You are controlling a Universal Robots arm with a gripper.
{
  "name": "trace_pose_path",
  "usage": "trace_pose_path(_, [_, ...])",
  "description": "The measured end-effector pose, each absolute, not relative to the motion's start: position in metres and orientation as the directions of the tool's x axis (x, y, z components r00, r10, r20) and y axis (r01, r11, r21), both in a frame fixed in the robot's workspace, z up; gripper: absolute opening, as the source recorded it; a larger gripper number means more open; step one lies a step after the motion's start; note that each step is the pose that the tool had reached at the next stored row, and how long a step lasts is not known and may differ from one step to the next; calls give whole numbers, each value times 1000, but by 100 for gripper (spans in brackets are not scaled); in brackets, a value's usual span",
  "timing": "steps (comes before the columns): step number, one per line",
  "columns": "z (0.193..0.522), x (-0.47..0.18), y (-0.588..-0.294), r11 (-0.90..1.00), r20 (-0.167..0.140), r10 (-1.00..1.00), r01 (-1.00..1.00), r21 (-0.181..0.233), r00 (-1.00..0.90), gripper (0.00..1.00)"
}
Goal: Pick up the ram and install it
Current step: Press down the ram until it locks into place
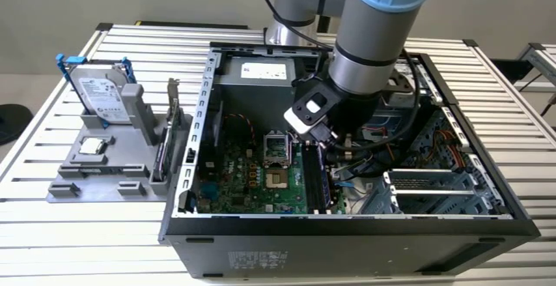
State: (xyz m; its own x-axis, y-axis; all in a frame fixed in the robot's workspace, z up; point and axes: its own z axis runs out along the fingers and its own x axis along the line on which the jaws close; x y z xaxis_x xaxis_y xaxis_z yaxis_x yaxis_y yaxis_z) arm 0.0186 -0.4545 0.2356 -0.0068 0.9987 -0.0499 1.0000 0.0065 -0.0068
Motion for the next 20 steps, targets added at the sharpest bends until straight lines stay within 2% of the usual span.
trace_pose_path(20, [224,19,-455,-10,-51,999,1000,-7,9,0])
